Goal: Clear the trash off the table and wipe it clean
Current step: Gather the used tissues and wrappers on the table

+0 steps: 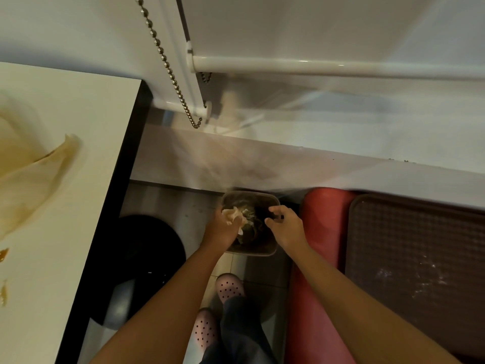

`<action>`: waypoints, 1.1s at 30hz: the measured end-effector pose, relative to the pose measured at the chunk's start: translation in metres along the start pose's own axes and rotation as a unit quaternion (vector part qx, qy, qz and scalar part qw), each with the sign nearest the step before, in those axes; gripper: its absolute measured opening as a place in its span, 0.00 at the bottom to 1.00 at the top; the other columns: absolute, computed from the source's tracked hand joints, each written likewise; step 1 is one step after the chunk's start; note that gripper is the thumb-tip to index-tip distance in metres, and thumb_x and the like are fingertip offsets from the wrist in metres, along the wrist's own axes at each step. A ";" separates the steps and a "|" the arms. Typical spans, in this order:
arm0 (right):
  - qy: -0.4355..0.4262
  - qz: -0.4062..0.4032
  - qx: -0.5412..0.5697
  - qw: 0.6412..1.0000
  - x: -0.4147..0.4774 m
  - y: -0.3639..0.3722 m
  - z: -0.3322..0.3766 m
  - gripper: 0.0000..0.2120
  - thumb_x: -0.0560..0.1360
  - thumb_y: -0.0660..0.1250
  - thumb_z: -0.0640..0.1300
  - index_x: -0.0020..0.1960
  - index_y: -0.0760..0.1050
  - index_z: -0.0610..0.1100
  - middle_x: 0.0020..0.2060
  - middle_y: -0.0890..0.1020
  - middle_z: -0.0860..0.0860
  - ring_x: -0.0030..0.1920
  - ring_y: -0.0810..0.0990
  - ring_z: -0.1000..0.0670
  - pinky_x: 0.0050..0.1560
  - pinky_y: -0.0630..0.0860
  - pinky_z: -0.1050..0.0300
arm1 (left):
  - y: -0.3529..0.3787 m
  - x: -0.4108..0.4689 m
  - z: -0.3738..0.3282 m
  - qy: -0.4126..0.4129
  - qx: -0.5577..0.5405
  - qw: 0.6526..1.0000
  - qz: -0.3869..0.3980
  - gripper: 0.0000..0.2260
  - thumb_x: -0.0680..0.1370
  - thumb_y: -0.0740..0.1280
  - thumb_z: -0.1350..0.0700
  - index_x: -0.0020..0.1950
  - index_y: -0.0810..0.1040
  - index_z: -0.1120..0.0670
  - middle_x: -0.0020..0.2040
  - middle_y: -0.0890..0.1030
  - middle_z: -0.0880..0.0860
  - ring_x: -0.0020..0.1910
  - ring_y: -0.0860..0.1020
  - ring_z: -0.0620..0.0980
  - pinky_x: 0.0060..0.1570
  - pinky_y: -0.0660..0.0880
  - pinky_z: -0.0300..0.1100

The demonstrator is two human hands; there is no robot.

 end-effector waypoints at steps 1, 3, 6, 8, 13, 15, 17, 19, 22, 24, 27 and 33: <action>0.000 0.002 0.005 1.000 0.000 0.001 0.002 0.16 0.76 0.65 0.37 0.63 0.72 0.40 0.62 0.73 0.44 0.58 0.74 0.48 0.52 0.69 0.63 | -0.001 0.000 0.000 -0.006 -0.001 1.000 0.003 0.26 0.79 0.61 0.50 0.75 0.56 0.54 0.70 0.68 0.58 0.65 0.70 0.57 0.55 0.71 0.43; -0.005 0.007 0.008 1.000 0.001 0.002 0.006 0.16 0.76 0.64 0.37 0.63 0.72 0.40 0.61 0.73 0.45 0.55 0.74 0.50 0.50 0.69 0.65 | -0.002 0.000 0.001 -0.010 -0.007 1.000 0.009 0.23 0.80 0.60 0.51 0.73 0.60 0.54 0.68 0.70 0.58 0.63 0.72 0.56 0.55 0.72 0.44; -0.013 0.006 0.016 1.000 0.002 0.005 0.011 0.15 0.76 0.64 0.36 0.63 0.72 0.39 0.61 0.74 0.44 0.51 0.73 0.53 0.39 0.69 0.75 | -0.001 -0.003 0.003 -0.009 0.001 1.000 0.013 0.20 0.81 0.59 0.53 0.72 0.64 0.55 0.67 0.72 0.56 0.63 0.72 0.54 0.52 0.69 0.39; -0.017 0.001 0.017 1.000 0.000 0.006 0.014 0.15 0.76 0.64 0.36 0.62 0.72 0.38 0.60 0.75 0.44 0.54 0.75 0.49 0.42 0.69 0.75 | -0.001 -0.007 0.005 -0.013 -0.003 1.000 0.014 0.19 0.81 0.59 0.54 0.71 0.65 0.55 0.68 0.71 0.56 0.64 0.71 0.53 0.51 0.67 0.37; -0.023 0.005 0.019 1.000 -0.014 -0.001 0.031 0.14 0.75 0.64 0.35 0.60 0.74 0.39 0.59 0.75 0.44 0.57 0.76 0.47 0.51 0.67 0.67 | -0.008 -0.033 0.002 0.001 -0.015 1.000 0.014 0.18 0.80 0.59 0.55 0.70 0.67 0.55 0.68 0.72 0.55 0.65 0.71 0.52 0.55 0.68 0.39; -0.035 0.003 0.021 0.999 -0.025 -0.009 0.042 0.13 0.75 0.65 0.35 0.60 0.74 0.39 0.59 0.76 0.44 0.56 0.76 0.47 0.50 0.68 0.67 | -0.014 -0.052 -0.004 0.020 -0.031 0.999 0.013 0.17 0.81 0.59 0.56 0.69 0.67 0.55 0.66 0.72 0.55 0.64 0.72 0.51 0.53 0.68 0.37; -0.047 -0.001 0.025 0.999 -0.040 -0.020 0.056 0.13 0.75 0.65 0.35 0.59 0.74 0.38 0.57 0.77 0.43 0.55 0.77 0.47 0.48 0.68 0.68 | -0.023 -0.073 -0.015 0.039 -0.045 0.998 0.008 0.16 0.81 0.59 0.57 0.69 0.68 0.55 0.65 0.73 0.55 0.62 0.73 0.51 0.52 0.68 0.37; -0.070 0.001 0.021 0.997 -0.057 -0.033 0.073 0.13 0.75 0.65 0.35 0.60 0.74 0.38 0.56 0.78 0.43 0.53 0.77 0.48 0.44 0.68 0.72 | -0.033 -0.094 -0.029 0.057 -0.056 0.997 -0.002 0.16 0.80 0.60 0.57 0.68 0.69 0.56 0.63 0.75 0.55 0.59 0.74 0.50 0.52 0.69 0.36; -0.132 -0.002 -0.004 0.991 -0.086 -0.054 0.101 0.14 0.75 0.66 0.37 0.60 0.74 0.38 0.58 0.77 0.44 0.48 0.75 0.53 0.44 0.66 0.73 | -0.051 -0.128 -0.050 0.088 -0.077 0.993 -0.016 0.15 0.80 0.60 0.57 0.67 0.70 0.55 0.59 0.76 0.53 0.49 0.75 0.44 0.44 0.71 0.29; -0.167 -0.001 -0.018 0.986 -0.106 -0.068 0.119 0.14 0.75 0.66 0.38 0.60 0.74 0.39 0.59 0.76 0.45 0.48 0.74 0.53 0.48 0.67 0.69 | -0.064 -0.150 -0.063 0.121 -0.072 0.990 -0.026 0.15 0.80 0.60 0.56 0.67 0.70 0.55 0.60 0.76 0.54 0.50 0.74 0.45 0.45 0.69 0.31; -0.212 -0.006 -0.014 0.977 -0.131 -0.087 0.144 0.13 0.75 0.65 0.37 0.60 0.74 0.40 0.59 0.76 0.46 0.48 0.74 0.54 0.46 0.67 0.71 | -0.082 -0.177 -0.079 0.176 -0.060 0.982 -0.044 0.14 0.80 0.60 0.56 0.66 0.71 0.55 0.61 0.76 0.54 0.58 0.75 0.48 0.51 0.68 0.33; -0.259 -0.030 -0.004 0.965 -0.154 -0.096 0.190 0.11 0.77 0.63 0.39 0.59 0.74 0.43 0.58 0.76 0.48 0.49 0.73 0.54 0.40 0.65 0.75 | -0.137 -0.206 -0.095 0.253 -0.101 0.953 -0.135 0.11 0.80 0.60 0.55 0.62 0.74 0.52 0.48 0.75 0.46 0.42 0.72 0.38 0.39 0.67 0.25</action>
Point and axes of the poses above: each hand's wrist, its own x-axis towards the middle knuckle, its own y-axis out of the palm, z = x × y, the point moved 1 cm from there along x, towards the middle knuckle
